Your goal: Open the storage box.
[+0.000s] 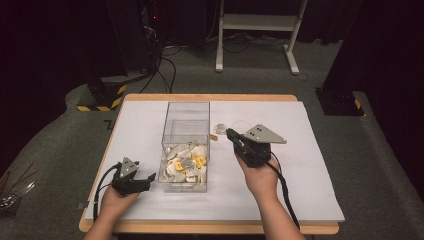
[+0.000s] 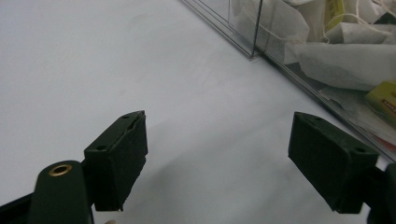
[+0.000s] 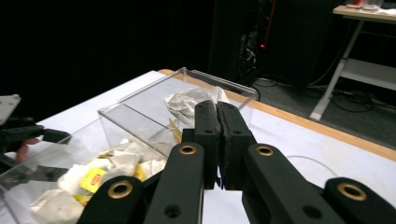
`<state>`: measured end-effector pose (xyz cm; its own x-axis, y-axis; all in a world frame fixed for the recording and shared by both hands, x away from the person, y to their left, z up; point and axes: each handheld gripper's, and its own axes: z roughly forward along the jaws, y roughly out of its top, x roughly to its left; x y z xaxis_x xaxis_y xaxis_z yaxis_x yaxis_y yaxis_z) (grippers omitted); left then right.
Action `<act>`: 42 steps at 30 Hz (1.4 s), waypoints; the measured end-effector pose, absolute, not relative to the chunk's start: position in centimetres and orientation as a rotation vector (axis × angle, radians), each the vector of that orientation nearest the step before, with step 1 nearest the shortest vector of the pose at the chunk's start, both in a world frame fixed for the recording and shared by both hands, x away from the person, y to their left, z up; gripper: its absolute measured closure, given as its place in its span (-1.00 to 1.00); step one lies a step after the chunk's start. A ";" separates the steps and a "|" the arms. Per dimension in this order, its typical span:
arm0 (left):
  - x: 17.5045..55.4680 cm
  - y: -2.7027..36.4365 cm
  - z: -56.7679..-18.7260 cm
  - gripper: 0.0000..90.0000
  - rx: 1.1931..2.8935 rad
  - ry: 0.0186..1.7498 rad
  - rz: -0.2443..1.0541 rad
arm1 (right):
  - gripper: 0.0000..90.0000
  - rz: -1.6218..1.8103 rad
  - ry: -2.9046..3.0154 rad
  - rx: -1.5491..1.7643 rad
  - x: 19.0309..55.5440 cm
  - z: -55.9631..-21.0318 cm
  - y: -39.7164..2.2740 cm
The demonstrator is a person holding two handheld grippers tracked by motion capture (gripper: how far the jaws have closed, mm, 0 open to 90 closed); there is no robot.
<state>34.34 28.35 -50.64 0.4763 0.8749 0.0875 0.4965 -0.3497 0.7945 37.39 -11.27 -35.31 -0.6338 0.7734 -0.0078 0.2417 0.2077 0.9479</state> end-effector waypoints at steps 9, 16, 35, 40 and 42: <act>34.3 28.3 -50.6 -0.55 2.011 1.129 0.673 | 0.95 1.378 1.961 0.987 38.9 -35.5 -12.9; 34.3 28.3 -50.6 -0.55 2.009 1.126 0.670 | 0.94 1.345 1.929 1.049 40.2 -35.7 -14.2; 34.3 28.4 -50.6 -0.55 2.005 1.123 0.667 | 0.94 1.234 1.895 1.145 43.8 -37.0 -15.8; 34.3 28.4 -50.6 -0.55 2.007 1.121 0.668 | 0.94 1.212 1.895 1.163 44.4 -37.4 -15.9; 34.3 28.4 -50.6 -0.55 2.008 1.120 0.670 | 0.94 1.203 1.899 1.164 44.6 -37.5 -15.9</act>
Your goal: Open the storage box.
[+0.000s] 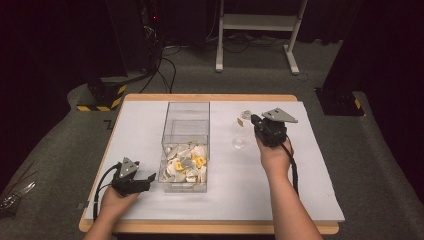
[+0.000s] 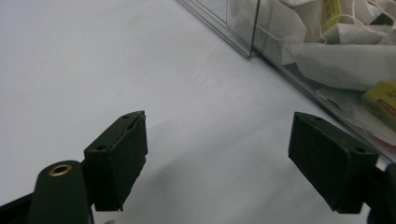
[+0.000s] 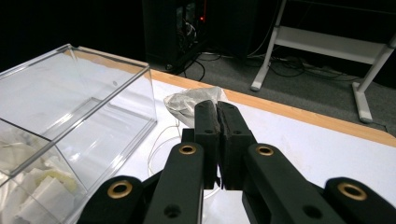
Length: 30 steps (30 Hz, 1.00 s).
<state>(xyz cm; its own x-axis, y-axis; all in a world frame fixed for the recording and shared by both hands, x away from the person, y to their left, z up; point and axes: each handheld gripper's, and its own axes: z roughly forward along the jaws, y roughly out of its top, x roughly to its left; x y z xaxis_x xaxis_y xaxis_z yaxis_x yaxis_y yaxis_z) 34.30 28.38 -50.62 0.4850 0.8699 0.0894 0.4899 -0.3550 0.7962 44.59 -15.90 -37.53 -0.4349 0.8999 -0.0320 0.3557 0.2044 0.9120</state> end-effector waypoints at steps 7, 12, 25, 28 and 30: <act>34.3 28.4 -50.6 -0.55 2.005 1.120 0.667 | 0.94 1.176 1.910 1.177 45.0 -38.1 -16.0; 34.3 28.4 -50.6 -0.55 2.007 1.118 0.669 | 0.94 1.160 1.916 1.187 45.2 -38.5 -16.1; 34.2 28.4 -50.6 -0.55 2.003 1.116 0.674 | 0.93 1.090 1.968 1.180 45.5 -40.0 -15.4; 34.2 28.4 -50.6 -0.55 2.004 1.117 0.673 | 0.93 1.087 1.976 1.186 45.6 -40.3 -15.2; 34.2 28.4 -50.6 -0.55 2.005 1.117 0.672 | 0.93 1.080 1.980 1.184 45.6 -40.6 -15.1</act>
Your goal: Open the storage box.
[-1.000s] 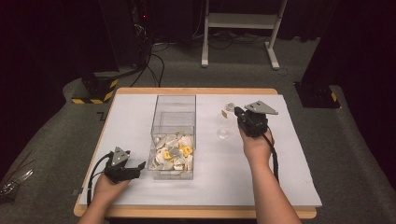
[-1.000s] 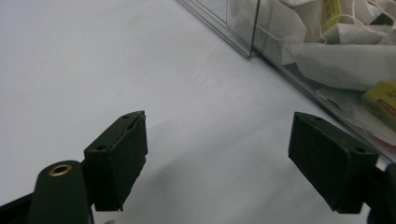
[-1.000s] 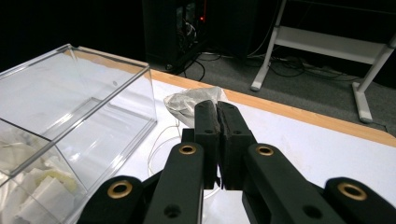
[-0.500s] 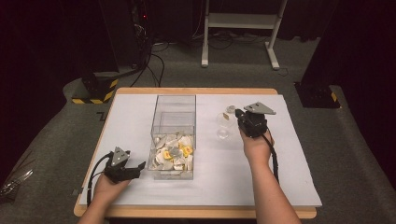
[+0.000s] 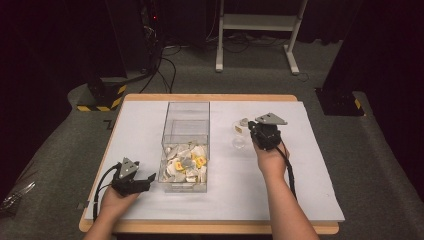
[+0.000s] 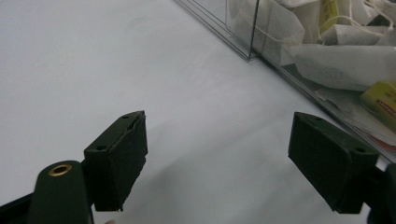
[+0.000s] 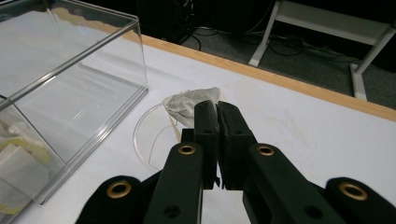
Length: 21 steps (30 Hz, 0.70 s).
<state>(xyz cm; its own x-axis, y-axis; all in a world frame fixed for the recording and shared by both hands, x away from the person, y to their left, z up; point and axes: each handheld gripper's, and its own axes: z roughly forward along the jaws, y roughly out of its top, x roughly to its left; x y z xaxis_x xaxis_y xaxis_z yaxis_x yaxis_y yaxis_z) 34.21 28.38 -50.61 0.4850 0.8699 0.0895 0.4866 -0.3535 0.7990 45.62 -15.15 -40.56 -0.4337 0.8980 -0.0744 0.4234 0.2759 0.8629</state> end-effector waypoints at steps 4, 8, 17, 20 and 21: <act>34.2 28.4 -50.6 -0.55 2.004 1.119 0.672 | 0.92 1.059 1.994 1.186 45.7 -41.1 -14.9; 34.2 28.4 -50.6 -0.55 2.005 1.118 0.673 | 0.92 1.054 2.004 1.183 45.8 -41.5 -14.7; 34.2 28.3 -50.6 -0.55 2.008 1.120 0.671 | 0.92 1.057 2.000 1.179 46.1 -41.1 -14.6; 34.2 28.3 -50.6 -0.55 2.007 1.120 0.670 | 0.91 1.066 1.996 1.186 46.1 -41.0 -14.5; 34.3 28.4 -50.6 -0.55 2.007 1.120 0.669 | 0.90 1.063 1.999 1.181 46.1 -41.0 -14.5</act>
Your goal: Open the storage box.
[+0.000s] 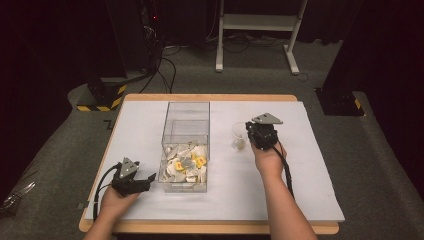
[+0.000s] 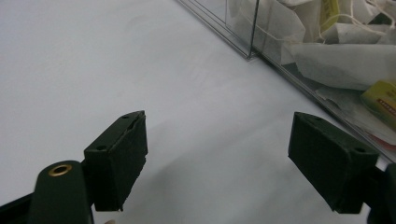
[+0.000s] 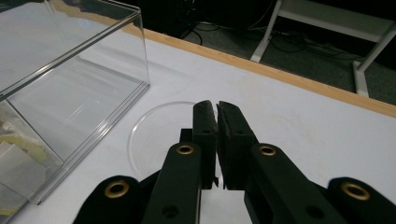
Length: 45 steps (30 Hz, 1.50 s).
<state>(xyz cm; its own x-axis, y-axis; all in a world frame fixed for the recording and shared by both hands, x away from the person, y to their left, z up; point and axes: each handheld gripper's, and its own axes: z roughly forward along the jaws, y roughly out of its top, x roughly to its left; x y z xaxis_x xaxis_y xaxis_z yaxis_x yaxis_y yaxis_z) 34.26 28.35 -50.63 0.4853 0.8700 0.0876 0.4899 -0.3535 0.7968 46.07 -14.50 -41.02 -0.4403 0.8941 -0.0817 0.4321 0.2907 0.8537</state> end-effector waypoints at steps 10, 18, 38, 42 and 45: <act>34.3 28.4 -50.6 -0.55 2.007 1.118 0.667 | 0.65 1.083 2.005 1.176 45.2 -41.1 -14.4; 34.2 28.3 -50.6 -0.55 2.006 1.115 0.671 | 0.30 1.102 2.013 1.175 44.2 -41.3 -14.4; 34.1 28.4 -50.6 -0.55 2.003 1.103 0.667 | -0.27 1.117 1.979 1.231 41.4 -42.5 -16.0; 34.1 28.4 -50.6 -0.54 1.994 1.103 0.669 | -0.29 1.112 1.982 1.237 40.8 -43.2 -16.4; 34.1 28.5 -50.6 -0.53 1.990 1.110 0.659 | -0.29 1.097 1.987 1.237 40.2 -44.0 -16.6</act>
